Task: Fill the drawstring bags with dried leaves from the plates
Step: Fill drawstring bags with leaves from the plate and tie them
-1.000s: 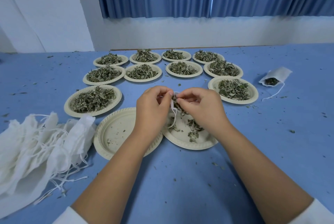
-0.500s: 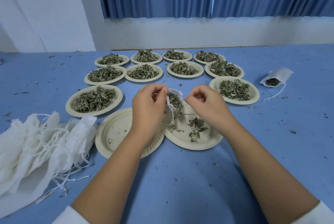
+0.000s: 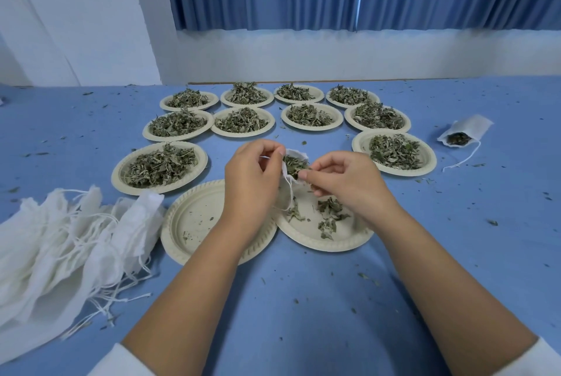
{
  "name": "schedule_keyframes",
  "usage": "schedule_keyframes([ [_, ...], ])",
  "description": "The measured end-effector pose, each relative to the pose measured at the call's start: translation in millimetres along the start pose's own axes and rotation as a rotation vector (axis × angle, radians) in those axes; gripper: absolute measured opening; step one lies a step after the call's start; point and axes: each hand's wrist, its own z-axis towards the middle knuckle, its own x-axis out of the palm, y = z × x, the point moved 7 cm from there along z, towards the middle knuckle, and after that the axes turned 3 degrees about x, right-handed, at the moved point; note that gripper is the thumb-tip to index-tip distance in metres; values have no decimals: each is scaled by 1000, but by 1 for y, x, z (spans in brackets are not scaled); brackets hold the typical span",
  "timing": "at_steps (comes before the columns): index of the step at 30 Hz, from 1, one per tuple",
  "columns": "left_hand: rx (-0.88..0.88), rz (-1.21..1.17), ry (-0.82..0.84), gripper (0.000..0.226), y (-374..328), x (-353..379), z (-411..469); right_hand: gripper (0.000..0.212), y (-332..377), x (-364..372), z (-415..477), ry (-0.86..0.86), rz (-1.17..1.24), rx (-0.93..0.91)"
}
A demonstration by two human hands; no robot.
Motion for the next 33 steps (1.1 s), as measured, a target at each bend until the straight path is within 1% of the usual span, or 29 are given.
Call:
schedule_keyframes([
  [3, 39, 42, 24, 7, -4, 3, -1, 9, 6, -2, -2, -71, -47, -90],
  [8, 74, 75, 39, 8, -8, 5, -3, 19, 19, 1, -7, -169, -235, -284],
  [12, 79, 49, 46, 8, -8, 7, -4, 12, 24, 4, -12, -232, -347, -377],
  [15, 77, 29, 62, 8, -9, 9, -6, 4, 25, 10, -14, -221, -515, -437],
  [16, 82, 27, 67, 8, -10, 10, -7, 5, 25, 12, -14, -208, -560, -445],
  [18, 91, 16, 81, 9, -12, 11, -8, 12, 21, 19, -11, -144, -667, -433],
  [20, 103, 34, 91, 10, -13, 11, -8, 20, 15, 26, -8, -43, -759, -388],
  [22, 97, 43, 85, 9, -11, 10, -8, 25, 14, 27, -9, -10, -739, -363],
  [26, 79, 33, 62, 10, -8, 7, -5, 23, 22, 12, -11, -163, -587, -403],
  [27, 78, 32, 61, 11, -8, 7, -5, 23, 24, 11, -11, -175, -563, -423],
  [30, 63, 9, 87, 11, -7, 9, -5, 27, 23, 19, -12, -94, -582, -441],
  [33, 53, -38, 164, 8, -7, 15, -6, 24, 16, 28, -9, 9, -610, -411],
])
